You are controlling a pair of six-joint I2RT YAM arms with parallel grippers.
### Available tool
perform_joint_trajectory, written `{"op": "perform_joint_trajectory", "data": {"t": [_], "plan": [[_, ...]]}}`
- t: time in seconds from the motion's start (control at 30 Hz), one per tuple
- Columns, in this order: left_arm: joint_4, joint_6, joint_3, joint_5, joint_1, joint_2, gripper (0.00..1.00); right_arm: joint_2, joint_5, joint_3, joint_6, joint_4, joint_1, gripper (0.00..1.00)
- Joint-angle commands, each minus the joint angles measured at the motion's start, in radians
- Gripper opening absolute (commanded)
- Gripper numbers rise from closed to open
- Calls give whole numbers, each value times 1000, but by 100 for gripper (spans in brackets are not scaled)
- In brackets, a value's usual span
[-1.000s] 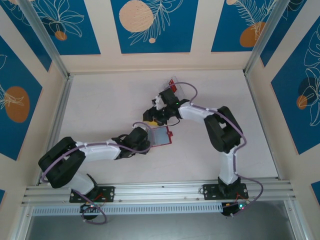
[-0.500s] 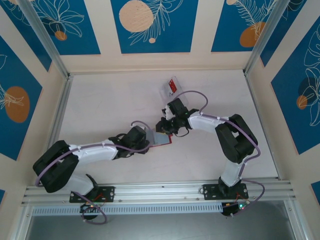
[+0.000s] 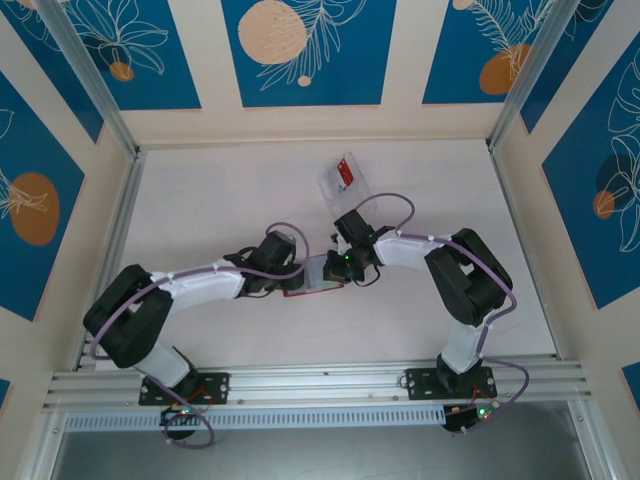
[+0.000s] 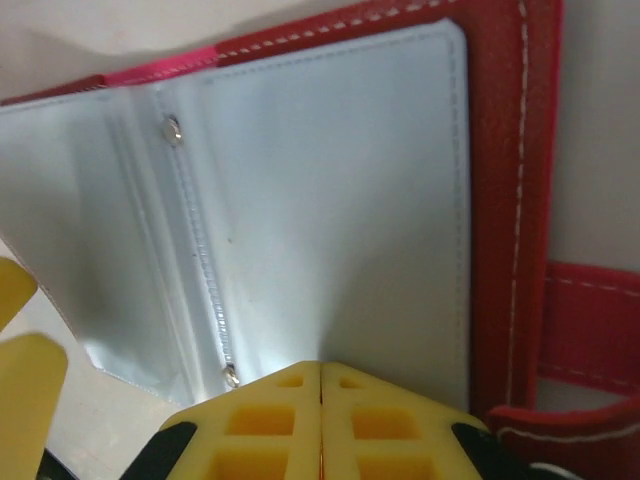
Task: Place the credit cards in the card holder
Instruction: Flip over the card slot in the card holder, then pick up the credit card from the storage box.
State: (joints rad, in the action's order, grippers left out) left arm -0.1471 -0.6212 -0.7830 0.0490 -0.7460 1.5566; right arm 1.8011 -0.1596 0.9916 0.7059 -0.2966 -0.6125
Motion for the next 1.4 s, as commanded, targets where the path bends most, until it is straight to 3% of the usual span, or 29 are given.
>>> {"op": "perform_joint_trajectory", "data": {"t": [0.0, 0.47, 0.67, 0.83, 1.0, 1.37], "plan": [[-35, 10, -7, 7, 10, 25, 36, 19, 26, -21, -18, -44, 14, 9], [-41, 11, 51, 68, 9, 37, 28, 12, 38, -37, -33, -79, 40, 9], [0, 28, 57, 7, 7, 58, 28, -13, 2, 4, -57, -70, 45, 10], [45, 29, 65, -33, 1, 74, 28, -107, 18, 81, -111, -102, 94, 18], [63, 37, 67, -49, -3, 93, 28, -136, 94, 259, -203, -206, 171, 32], [90, 37, 62, -67, -9, 112, 27, 137, 240, 744, -349, -313, 304, 35]]}}
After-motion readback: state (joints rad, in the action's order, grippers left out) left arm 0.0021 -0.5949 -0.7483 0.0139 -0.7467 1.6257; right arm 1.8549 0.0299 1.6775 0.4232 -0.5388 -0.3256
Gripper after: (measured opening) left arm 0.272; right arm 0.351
